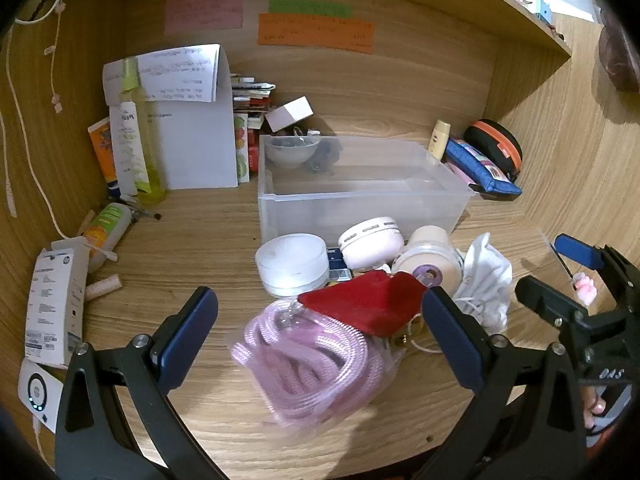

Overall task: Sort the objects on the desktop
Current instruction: 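Reach the right tool to the white drawstring bag while the left tool reaches the red velvet pouch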

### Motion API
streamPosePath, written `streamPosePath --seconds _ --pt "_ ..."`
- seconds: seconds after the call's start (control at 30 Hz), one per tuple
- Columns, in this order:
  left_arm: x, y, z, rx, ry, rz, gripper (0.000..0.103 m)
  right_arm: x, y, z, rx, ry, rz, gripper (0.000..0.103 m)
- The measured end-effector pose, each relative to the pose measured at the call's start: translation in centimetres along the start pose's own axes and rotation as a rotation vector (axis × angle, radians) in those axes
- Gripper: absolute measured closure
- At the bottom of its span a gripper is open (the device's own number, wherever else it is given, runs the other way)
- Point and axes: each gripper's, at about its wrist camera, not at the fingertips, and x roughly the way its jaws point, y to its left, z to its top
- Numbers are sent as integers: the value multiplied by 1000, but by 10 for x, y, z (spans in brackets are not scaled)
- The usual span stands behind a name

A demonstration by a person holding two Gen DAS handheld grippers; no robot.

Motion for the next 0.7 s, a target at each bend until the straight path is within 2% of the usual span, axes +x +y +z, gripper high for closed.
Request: streamPosePath --seconds 0.3,0.6,0.7 --pt "-20 24 -6 -9 -38 -17 0 -1 -15 -5 24 -1 -32 0" --pt "-16 51 -29 -62 30 -29 0 -1 -22 -12 22 26 -54 0" --pt "-15 50 -29 -47 39 -28 0 2 -21 -15 12 41 -54 0"
